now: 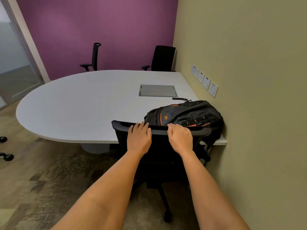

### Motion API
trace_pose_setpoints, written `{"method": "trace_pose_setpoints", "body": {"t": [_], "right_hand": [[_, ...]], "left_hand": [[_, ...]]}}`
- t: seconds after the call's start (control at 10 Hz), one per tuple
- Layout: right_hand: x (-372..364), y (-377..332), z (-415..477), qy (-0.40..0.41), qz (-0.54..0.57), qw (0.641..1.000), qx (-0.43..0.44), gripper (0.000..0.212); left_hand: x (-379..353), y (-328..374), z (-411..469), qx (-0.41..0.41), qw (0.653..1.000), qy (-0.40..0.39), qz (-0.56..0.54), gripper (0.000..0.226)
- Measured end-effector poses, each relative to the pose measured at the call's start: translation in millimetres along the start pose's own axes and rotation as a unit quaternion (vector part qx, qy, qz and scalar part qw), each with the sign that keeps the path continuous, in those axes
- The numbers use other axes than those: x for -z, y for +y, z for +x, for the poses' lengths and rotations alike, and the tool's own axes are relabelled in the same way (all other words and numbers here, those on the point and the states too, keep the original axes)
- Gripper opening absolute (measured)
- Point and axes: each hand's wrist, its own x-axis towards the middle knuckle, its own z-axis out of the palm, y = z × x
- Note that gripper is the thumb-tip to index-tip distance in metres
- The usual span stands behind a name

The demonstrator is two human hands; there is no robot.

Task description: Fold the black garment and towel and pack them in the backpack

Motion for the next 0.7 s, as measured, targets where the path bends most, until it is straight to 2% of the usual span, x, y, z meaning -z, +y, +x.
{"method": "trace_pose_setpoints", "body": {"t": [0.1, 0.2, 0.3, 0.4, 0.5, 0.6, 0.7], "right_hand": [[1.2, 0.2, -9.4, -0.008, 0.007, 1.000, 0.006, 0.048], [3.3, 3.9, -21.9, -0.003, 0.005, 1.000, 0.021, 0.068], [5.0, 7.6, -34.8, 0.000, 0.001, 1.000, 0.031, 0.070], [7.7, 12.3, -47.6, 0.008, 0.011, 0.999, 0.036, 0.064], [16.7, 18.9, -59.0, 0.015, 0.020, 0.998, 0.053, 0.058], [30.3, 32.6, -68.8, 0.030, 0.033, 0.995, 0.086, 0.054], [56.9, 38.0, -80.9, 0.057, 0.129, 0.987, 0.074, 0.044]], "left_hand": [[1.6, -0.9, -12.7, -0.003, 1.000, 0.005, 0.002, 0.049], [3.0, -2.8, -24.6, -0.014, 1.000, 0.002, 0.006, 0.052], [4.7, -4.7, -34.4, -0.020, 1.000, -0.007, 0.003, 0.054], [6.8, -6.9, -46.6, -0.029, 0.999, -0.012, 0.012, 0.059], [14.2, -8.9, -48.1, -0.043, 0.997, -0.015, 0.064, 0.080], [31.1, -8.8, -35.1, -0.048, 0.995, 0.026, 0.088, 0.075], [52.1, -9.1, -17.6, -0.040, 0.991, 0.046, 0.123, 0.093]]}}
